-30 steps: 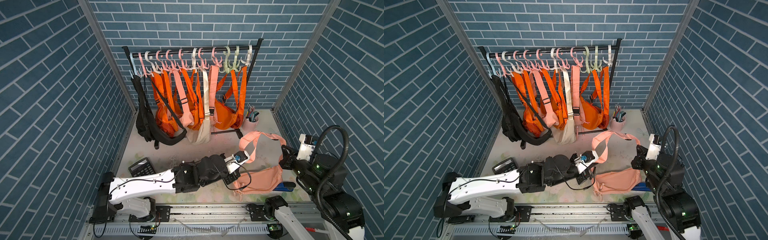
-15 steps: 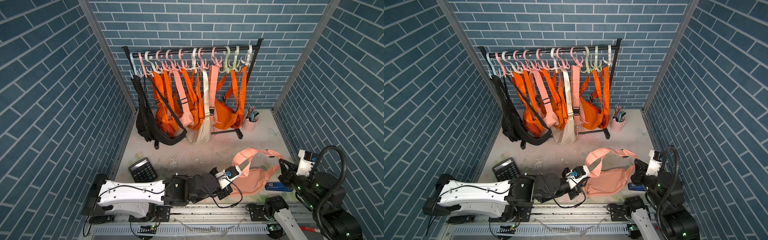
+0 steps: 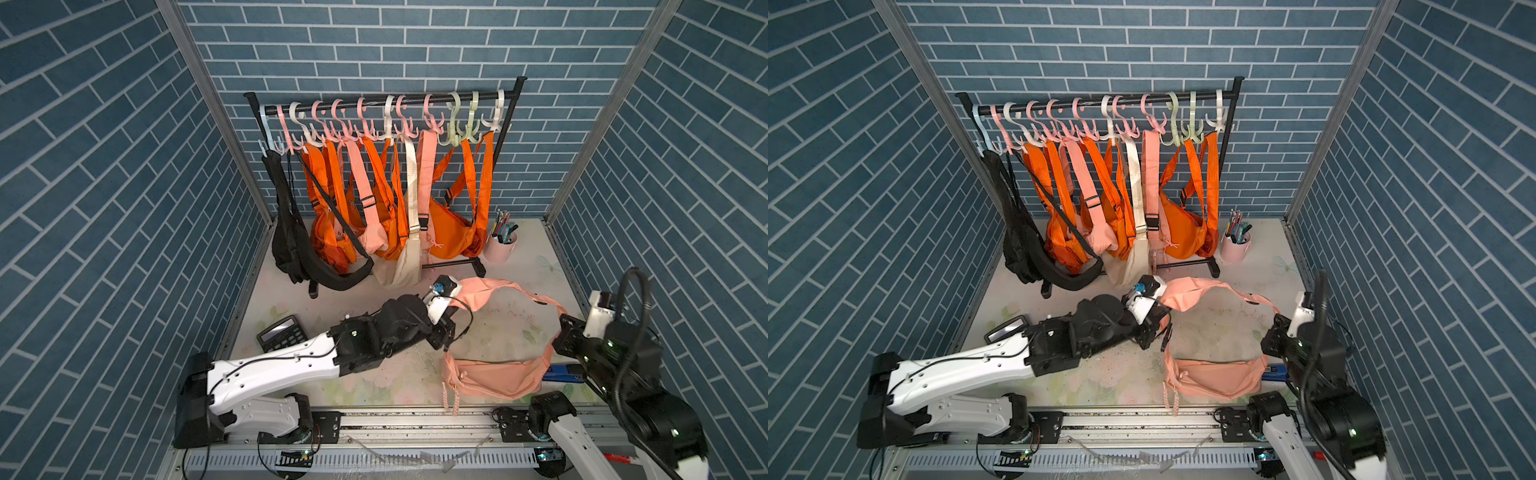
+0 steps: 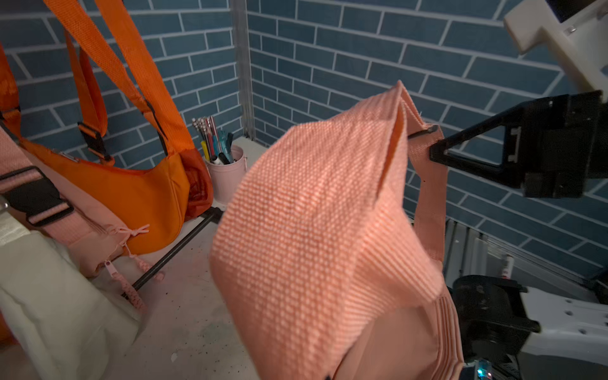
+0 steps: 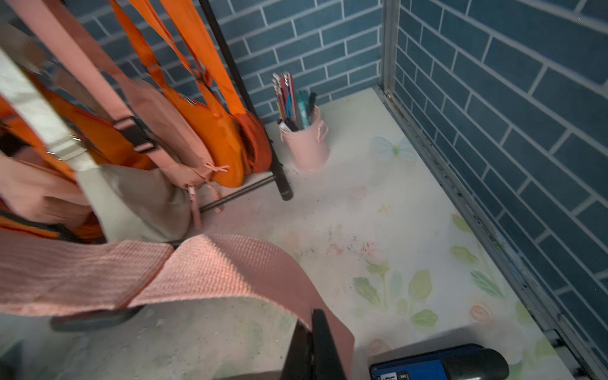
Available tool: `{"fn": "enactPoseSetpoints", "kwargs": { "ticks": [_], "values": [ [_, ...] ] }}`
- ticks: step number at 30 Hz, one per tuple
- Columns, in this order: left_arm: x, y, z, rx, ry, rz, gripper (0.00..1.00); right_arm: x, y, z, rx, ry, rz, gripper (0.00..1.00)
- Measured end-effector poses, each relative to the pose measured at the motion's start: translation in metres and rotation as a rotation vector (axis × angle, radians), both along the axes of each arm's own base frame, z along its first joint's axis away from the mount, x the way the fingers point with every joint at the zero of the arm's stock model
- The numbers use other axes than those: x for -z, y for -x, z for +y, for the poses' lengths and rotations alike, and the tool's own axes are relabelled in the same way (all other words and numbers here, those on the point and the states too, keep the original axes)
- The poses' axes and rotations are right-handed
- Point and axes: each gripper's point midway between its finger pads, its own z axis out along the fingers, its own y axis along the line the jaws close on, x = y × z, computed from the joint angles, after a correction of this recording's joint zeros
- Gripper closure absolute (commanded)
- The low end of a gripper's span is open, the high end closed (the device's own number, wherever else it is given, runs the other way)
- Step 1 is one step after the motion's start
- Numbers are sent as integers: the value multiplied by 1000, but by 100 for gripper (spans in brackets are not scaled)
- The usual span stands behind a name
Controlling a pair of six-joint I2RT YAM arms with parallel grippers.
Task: Take the bag off the hook
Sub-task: Place the bag at the center of the board.
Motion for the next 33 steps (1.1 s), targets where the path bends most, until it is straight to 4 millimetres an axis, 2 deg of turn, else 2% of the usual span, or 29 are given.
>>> {"fn": "enactPoseSetpoints", "kwargs": {
  "ticks": [3,6,8,13,20,26,33],
  "values": [
    [42,-27,-22,0,-69,87,100,38,-30,-2,50,75,123,100],
    [77,-52,-34,-15,-120,148,100,54,-57,-4,94,128,170,100],
    [92,-69,-38,-36,-143,169,100,59,-74,-6,124,155,177,100],
    [110,-105,-47,-74,-155,194,100,73,-111,-11,185,197,200,100],
    [145,-142,-60,-106,-196,220,100,111,-152,-30,253,209,292,100],
    [173,-164,-66,-124,-239,234,100,133,-178,-30,247,208,337,100],
    [201,-184,-53,-167,-291,246,100,168,-195,-24,222,205,406,100]
  ]
}}
